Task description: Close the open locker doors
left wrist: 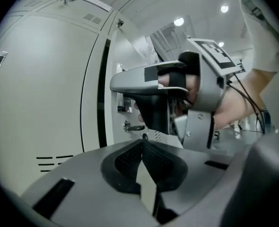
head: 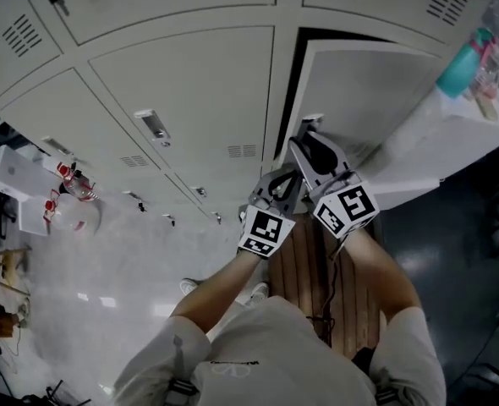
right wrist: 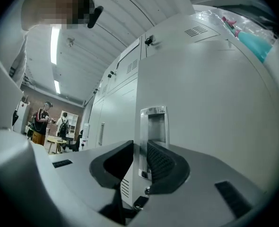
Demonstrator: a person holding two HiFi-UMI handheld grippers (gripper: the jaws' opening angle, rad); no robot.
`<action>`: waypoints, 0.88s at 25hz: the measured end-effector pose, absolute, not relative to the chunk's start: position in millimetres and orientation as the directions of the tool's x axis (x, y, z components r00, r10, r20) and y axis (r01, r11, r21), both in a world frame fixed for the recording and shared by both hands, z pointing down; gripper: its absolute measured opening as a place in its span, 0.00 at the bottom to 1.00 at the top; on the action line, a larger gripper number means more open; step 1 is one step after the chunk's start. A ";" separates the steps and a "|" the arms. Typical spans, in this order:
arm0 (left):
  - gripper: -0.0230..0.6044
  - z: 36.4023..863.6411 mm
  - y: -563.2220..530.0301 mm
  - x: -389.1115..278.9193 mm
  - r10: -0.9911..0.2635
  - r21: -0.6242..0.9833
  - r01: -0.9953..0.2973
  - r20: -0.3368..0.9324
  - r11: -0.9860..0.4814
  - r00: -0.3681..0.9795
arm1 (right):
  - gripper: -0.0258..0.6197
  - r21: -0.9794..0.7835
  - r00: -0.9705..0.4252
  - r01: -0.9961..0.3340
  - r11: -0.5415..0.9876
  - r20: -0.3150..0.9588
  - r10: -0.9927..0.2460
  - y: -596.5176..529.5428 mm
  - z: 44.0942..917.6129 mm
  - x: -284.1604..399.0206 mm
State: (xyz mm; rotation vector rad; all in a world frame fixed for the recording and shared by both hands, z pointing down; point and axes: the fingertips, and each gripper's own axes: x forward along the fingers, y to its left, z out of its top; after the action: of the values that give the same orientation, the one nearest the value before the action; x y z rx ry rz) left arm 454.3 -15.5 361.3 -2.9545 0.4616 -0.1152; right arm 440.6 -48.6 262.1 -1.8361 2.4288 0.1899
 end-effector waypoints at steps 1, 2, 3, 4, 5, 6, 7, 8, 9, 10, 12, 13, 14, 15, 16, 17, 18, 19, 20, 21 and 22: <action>0.04 358.8 -23.5 458.8 -0.332 -0.157 -0.321 0.050 -0.934 0.942 | 0.19 0.043 -0.269 -0.963 0.265 -0.150 -0.951 -53.4 262.1 441.9; 0.04 356.2 -31.6 462.0 -0.358 -0.152 -0.347 0.047 -0.925 0.933 | 0.19 0.041 -0.265 -0.964 0.262 -0.151 -0.952 -57.6 262.2 443.0; 0.04 353.8 -39.2 463.9 -0.382 -0.145 -0.372 0.044 -0.917 0.923 | 0.18 0.039 -0.261 -0.965 0.258 -0.151 -0.953 -61.2 262.4 444.1; 0.04 351.7 -45.9 465.0 -0.404 -0.134 -0.395 0.041 -0.909 0.914 | 0.18 0.035 -0.255 -0.967 0.252 -0.151 -0.955 -64.1 262.7 445.5; 0.04 350.5 -52.1 465.9 -0.423 -0.123 -0.415 0.041 -0.901 0.905 | 0.16 0.029 -0.247 -0.969 0.246 -0.152 -0.957 -66.7 262.9 447.5; 0.04 349.8 -57.8 466.7 -0.439 -0.114 -0.432 0.041 -0.895 0.898 | 0.15 0.023 -0.240 -0.971 0.240 -0.154 -0.958 -69.0 262.9 449.6; 0.04 349.5 -62.9 467.7 -0.451 -0.107 -0.444 0.042 -0.889 0.892 | 0.13 0.019 -0.233 -0.972 0.233 -0.155 -0.960 -71.3 263.0 451.7; 0.04 349.5 -67.2 468.9 -0.458 -0.103 -0.452 0.043 -0.886 0.888 | 0.13 0.015 -0.224 -0.974 0.225 -0.156 -0.962 -73.9 263.1 453.7; 0.04 349.7 -70.9 470.2 -0.464 -0.100 -0.458 0.043 -0.883 0.885 | 0.13 0.010 -0.215 -0.976 0.216 -0.156 -0.964 -76.7 263.4 455.5; 0.04 350.0 -74.3 471.3 -0.469 -0.097 -0.463 0.044 -0.881 0.882 | 0.12 0.003 -0.208 -0.978 0.210 -0.157 -0.965 -79.8 263.6 457.0; 0.04 350.5 -80.4 472.7 -0.478 -0.088 -0.473 0.045 -0.876 0.877 | 0.12 -0.008 -0.204 -0.978 0.208 -0.159 -0.966 -85.4 263.3 459.1; 0.04 350.7 -82.7 473.2 -0.481 -0.082 -0.476 0.045 -0.876 0.876 | 0.12 -0.011 -0.202 -0.978 0.206 -0.159 -0.966 -87.4 263.2 460.0; 0.04 350.9 -84.2 473.6 -0.481 -0.078 -0.477 0.045 -0.876 0.876 | 0.12 -0.014 -0.200 -0.979 0.205 -0.159 -0.967 -88.7 263.2 460.7; 0.04 350.9 -85.1 473.8 -0.480 -0.080 -0.476 0.044 -0.876 0.876 | 0.12 -0.017 -0.199 -0.979 0.204 -0.161 -0.967 -89.4 263.5 461.1; 0.04 350.9 -85.2 474.0 -0.480 -0.084 -0.475 0.044 -0.876 0.876 | 0.12 -0.018 -0.198 -0.979 0.204 -0.162 -0.967 -89.5 264.0 461.4; 0.04 351.0 -85.0 474.1 -0.479 -0.089 -0.474 0.043 -0.876 0.877 | 0.12 -0.015 -0.197 -0.979 0.202 -0.162 -0.967 -89.0 264.2 461.7; 0.04 351.0 -84.9 474.3 -0.478 -0.089 -0.473 0.042 -0.876 0.877 | 0.11 -0.011 -0.194 -0.980 0.199 -0.162 -0.967 -88.0 264.3 462.5; 0.04 350.8 -85.3 474.3 -0.476 -0.086 -0.471 0.041 -0.878 0.879 | 0.11 -0.008 -0.190 -0.981 0.193 -0.163 -0.968 -86.5 264.4 463.8; 0.04 350.6 -86.0 474.1 -0.474 -0.082 -0.470 0.040 -0.879 0.880 | 0.09 -0.004 -0.184 -0.982 0.188 -0.164 -0.969 -83.8 264.7 465.4; 0.04 350.5 -86.7 473.9 -0.473 -0.082 -0.469 0.039 -0.880 0.880 | 0.05 0.001 -0.181 -0.983 0.183 -0.165 -0.970 -79.5 265.4 466.8; 0.04 350.6 -87.0 473.9 -0.472 -0.085 -0.467 0.039 -0.880 0.881 | 0.05 0.006 -0.180 -0.983 0.181 -0.164 -0.970 -73.2 266.7 467.7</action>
State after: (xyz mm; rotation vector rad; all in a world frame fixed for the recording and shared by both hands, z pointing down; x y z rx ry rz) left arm 473.9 -87.0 350.6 -2.9754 0.7440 -0.0894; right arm 467.7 -73.2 266.7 -1.9283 2.3174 0.1662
